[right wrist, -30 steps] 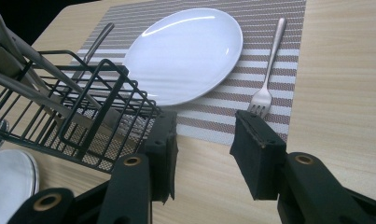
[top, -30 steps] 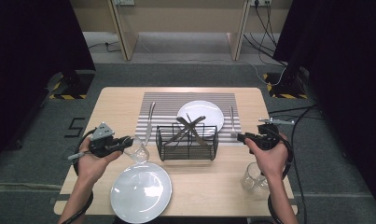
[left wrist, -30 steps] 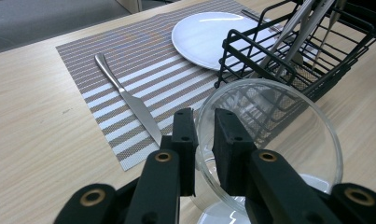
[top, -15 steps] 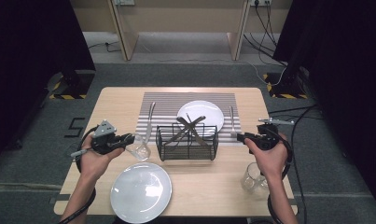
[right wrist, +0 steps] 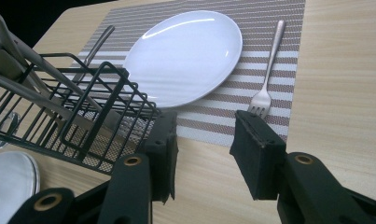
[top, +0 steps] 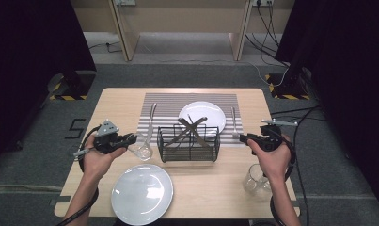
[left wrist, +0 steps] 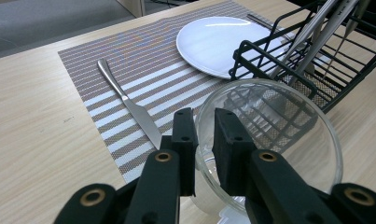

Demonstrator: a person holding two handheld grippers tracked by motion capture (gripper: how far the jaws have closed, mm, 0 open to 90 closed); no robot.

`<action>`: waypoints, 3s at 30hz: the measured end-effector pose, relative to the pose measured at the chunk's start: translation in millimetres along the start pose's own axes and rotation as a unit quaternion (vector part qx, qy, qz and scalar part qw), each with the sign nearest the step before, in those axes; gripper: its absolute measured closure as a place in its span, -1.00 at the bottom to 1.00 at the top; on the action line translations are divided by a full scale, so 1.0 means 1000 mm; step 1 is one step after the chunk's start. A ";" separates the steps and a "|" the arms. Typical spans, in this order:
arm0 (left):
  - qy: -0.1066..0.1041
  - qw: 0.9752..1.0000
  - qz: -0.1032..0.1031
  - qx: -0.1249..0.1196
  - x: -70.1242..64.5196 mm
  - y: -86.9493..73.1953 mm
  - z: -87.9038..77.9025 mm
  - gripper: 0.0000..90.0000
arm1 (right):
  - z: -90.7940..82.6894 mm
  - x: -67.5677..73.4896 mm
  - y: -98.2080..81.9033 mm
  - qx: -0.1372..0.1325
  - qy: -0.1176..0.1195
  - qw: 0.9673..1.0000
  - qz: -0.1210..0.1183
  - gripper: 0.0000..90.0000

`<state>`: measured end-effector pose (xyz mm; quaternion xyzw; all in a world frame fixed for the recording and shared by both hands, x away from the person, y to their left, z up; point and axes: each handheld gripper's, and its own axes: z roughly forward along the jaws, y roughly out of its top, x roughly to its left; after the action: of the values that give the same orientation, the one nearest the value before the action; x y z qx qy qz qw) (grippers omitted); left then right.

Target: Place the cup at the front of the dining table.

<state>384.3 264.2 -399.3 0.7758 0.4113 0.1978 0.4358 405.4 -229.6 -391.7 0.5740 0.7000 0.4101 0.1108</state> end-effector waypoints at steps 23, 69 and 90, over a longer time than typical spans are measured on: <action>0.006 1.000 -0.005 -0.007 0.006 0.004 0.007 0.75 | -0.001 -0.001 0.001 -0.003 -0.002 1.000 0.000 0.32; 0.015 1.000 -0.003 -0.014 0.009 0.015 0.020 0.75 | -0.002 -0.002 0.001 -0.008 -0.001 1.000 0.003 0.32; 0.019 1.000 -0.009 -0.015 0.015 0.015 0.026 0.75 | -0.001 -0.002 0.001 -0.006 0.000 1.000 0.002 0.32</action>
<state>417.6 258.3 -401.3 0.7615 0.4231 0.2146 0.4416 405.8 -231.9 -390.9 0.5751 0.6963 0.4143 0.1131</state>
